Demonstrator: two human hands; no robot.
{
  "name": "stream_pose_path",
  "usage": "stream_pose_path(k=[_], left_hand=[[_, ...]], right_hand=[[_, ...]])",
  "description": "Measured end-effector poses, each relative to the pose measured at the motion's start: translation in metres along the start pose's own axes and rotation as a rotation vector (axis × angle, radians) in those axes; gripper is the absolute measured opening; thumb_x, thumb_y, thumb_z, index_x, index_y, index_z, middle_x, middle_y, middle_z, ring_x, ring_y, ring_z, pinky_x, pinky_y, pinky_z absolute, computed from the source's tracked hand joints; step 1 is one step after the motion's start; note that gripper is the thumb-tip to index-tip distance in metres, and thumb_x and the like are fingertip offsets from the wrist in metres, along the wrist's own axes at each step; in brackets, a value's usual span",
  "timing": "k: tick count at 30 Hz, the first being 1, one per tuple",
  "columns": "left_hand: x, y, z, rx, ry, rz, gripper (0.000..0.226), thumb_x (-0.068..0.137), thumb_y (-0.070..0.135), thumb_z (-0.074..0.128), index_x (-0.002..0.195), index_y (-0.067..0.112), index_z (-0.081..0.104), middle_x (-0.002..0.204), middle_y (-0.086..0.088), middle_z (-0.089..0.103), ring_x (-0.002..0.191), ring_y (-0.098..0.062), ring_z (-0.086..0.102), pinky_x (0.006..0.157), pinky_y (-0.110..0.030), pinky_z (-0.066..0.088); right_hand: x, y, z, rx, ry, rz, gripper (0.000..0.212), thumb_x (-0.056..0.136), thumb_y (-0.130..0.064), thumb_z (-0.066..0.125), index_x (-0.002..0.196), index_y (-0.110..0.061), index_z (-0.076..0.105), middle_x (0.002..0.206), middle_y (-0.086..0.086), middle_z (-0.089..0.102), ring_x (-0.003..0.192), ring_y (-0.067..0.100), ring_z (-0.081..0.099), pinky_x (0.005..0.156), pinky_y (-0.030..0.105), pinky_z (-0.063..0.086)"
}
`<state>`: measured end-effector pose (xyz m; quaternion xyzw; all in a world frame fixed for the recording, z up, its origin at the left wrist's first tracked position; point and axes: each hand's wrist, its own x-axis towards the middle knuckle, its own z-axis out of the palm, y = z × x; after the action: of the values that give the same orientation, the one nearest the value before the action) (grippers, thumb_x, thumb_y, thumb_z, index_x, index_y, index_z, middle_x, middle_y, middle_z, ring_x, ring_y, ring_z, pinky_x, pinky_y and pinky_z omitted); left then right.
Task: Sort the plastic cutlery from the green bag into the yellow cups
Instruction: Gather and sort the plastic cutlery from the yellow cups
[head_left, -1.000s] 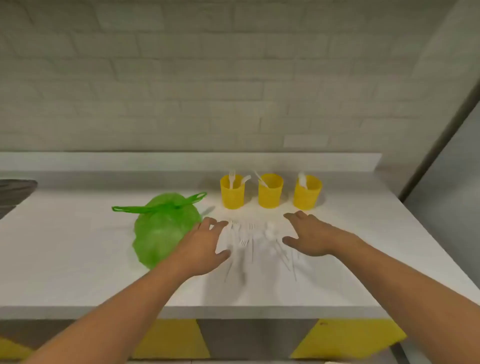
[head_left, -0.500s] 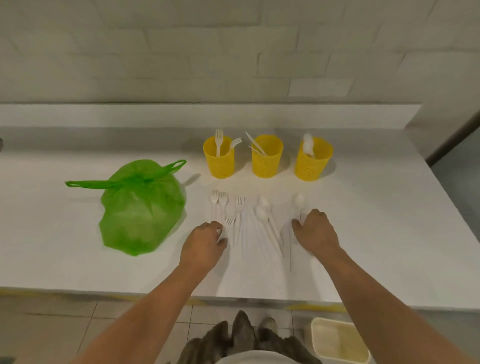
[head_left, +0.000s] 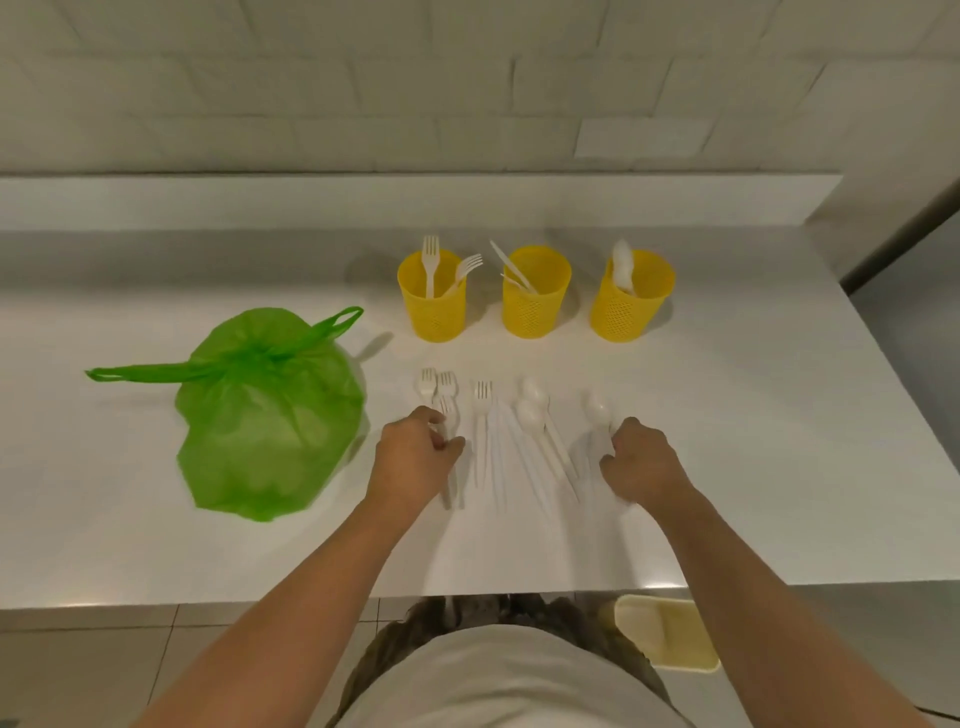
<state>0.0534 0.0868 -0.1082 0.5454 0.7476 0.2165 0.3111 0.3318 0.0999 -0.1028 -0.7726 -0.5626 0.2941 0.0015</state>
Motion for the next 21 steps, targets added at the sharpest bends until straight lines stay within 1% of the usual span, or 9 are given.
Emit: stream_pose_path(k=[3,5,7,9,12,13,15,17,21], left_hand=[[0.007,0.0,-0.001,-0.02,0.022,0.007,0.04,0.087,0.039,0.076,0.118,0.016,0.067,0.083,0.006,0.071,0.077,-0.012,0.066,0.074,-0.027,0.054],[0.013,-0.003,-0.006,0.004,0.079,0.04,0.043,0.088,0.04,0.075,0.121,0.015,0.066,0.094,0.002,0.068,0.083,-0.016,0.065,0.076,-0.029,0.053],[0.02,-0.009,-0.01,0.052,0.083,0.052,0.053,0.087,0.041,0.076,0.13,0.014,0.06,0.113,-0.008,0.062,0.095,-0.024,0.064,0.081,-0.034,0.053],[0.025,-0.012,-0.013,0.075,0.013,0.009,0.064,0.086,0.044,0.077,0.137,0.015,0.052,0.123,-0.011,0.057,0.104,-0.028,0.062,0.081,-0.033,0.05],[0.027,-0.014,-0.012,0.123,-0.037,0.031,0.066,0.087,0.046,0.075,0.139,0.016,0.051,0.123,-0.009,0.058,0.102,-0.024,0.059,0.076,-0.029,0.043],[0.028,-0.014,-0.012,0.126,-0.039,0.04,0.064,0.087,0.046,0.075,0.138,0.015,0.052,0.122,-0.009,0.059,0.098,-0.021,0.058,0.075,-0.028,0.042],[0.029,-0.016,-0.011,0.118,-0.051,0.033,0.062,0.088,0.046,0.074,0.137,0.014,0.054,0.121,-0.008,0.059,0.092,-0.017,0.053,0.075,-0.027,0.041],[0.03,-0.017,-0.009,0.115,-0.059,0.04,0.06,0.089,0.044,0.073,0.137,0.013,0.055,0.118,-0.007,0.061,0.092,-0.017,0.054,0.075,-0.026,0.04],[0.032,-0.018,-0.007,0.114,-0.072,0.05,0.056,0.09,0.043,0.073,0.135,0.014,0.056,0.112,-0.005,0.065,0.095,-0.018,0.06,0.077,-0.026,0.043]], right_hand=[[-0.003,-0.004,0.009,0.008,-0.002,-0.026,0.01,0.089,-0.005,0.055,0.094,-0.008,0.047,0.09,0.006,0.056,0.073,0.018,0.054,0.054,0.025,0.038],[-0.005,-0.009,0.013,0.008,0.013,-0.053,0.01,0.087,-0.001,0.054,0.094,-0.006,0.048,0.097,0.009,0.056,0.082,0.024,0.056,0.059,0.027,0.039],[-0.008,-0.016,0.018,0.011,0.013,-0.075,0.015,0.089,-0.005,0.057,0.102,-0.005,0.049,0.101,0.008,0.052,0.09,0.024,0.055,0.069,0.029,0.04],[-0.011,-0.025,0.024,0.007,0.004,-0.082,0.028,0.093,-0.012,0.061,0.117,-0.004,0.049,0.109,0.008,0.05,0.094,0.023,0.051,0.078,0.028,0.039],[-0.011,-0.03,0.026,-0.011,0.003,-0.1,0.04,0.094,-0.012,0.063,0.129,-0.005,0.047,0.119,0.011,0.056,0.106,0.027,0.058,0.08,0.027,0.04],[-0.009,-0.029,0.025,0.003,-0.004,-0.1,0.043,0.093,-0.011,0.064,0.132,-0.005,0.046,0.118,0.012,0.059,0.108,0.029,0.06,0.08,0.028,0.041],[-0.007,-0.022,0.022,0.08,-0.01,-0.066,0.048,0.092,-0.01,0.064,0.137,-0.009,0.046,0.111,0.013,0.065,0.103,0.029,0.064,0.079,0.03,0.047],[-0.006,-0.016,0.019,0.156,0.026,-0.025,0.045,0.093,-0.011,0.065,0.135,-0.011,0.049,0.108,0.012,0.068,0.095,0.027,0.065,0.079,0.029,0.049],[-0.004,-0.013,0.018,0.187,0.14,-0.013,0.029,0.096,-0.012,0.064,0.124,-0.007,0.058,0.104,0.008,0.065,0.093,0.022,0.059,0.079,0.027,0.044]])
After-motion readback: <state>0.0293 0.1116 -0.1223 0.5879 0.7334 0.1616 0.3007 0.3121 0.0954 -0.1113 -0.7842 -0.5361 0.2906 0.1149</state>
